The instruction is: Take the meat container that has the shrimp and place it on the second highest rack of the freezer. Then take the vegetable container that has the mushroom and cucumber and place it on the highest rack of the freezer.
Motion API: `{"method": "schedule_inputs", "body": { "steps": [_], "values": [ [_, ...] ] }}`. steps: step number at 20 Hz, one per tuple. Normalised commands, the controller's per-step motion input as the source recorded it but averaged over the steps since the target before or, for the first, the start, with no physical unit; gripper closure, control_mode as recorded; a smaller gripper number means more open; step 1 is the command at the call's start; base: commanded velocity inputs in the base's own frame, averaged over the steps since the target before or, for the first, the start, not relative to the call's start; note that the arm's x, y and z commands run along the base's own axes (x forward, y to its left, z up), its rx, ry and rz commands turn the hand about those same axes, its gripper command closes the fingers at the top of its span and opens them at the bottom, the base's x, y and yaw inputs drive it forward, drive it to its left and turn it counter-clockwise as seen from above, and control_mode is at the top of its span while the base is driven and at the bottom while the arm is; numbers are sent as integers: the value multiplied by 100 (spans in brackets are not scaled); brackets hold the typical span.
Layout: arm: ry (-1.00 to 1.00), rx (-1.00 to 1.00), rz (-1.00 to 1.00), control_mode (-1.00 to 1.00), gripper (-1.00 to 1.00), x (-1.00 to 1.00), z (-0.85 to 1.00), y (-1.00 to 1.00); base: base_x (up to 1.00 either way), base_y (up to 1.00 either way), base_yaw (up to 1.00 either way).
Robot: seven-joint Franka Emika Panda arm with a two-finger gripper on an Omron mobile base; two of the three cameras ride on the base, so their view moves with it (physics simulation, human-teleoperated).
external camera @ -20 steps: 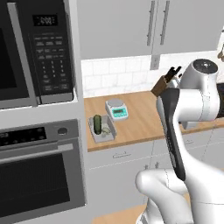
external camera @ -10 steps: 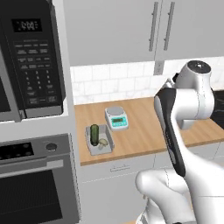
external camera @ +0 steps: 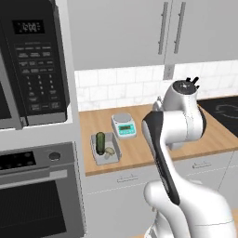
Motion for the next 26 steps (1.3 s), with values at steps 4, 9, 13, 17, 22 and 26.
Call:
{"method": "schedule_inputs", "body": {
  "steps": [4,9,13,17,22,26],
  "values": [
    [3,15,-1,-100,-100,0,-21,46,0,0,0],
    [6,21,3,-100,-100,1,-28,38,0,0,0],
    [8,11,11,-100,-100,0,-32,54,0,0,0],
    [3,7,12,-100,-100,6,-26,45,0,0,0],
    [4,5,24,-100,-100,33,-24,8,0,0,0],
    [2,0,27,-100,-100,32,-31,20,0,0,0]
  ]
}}
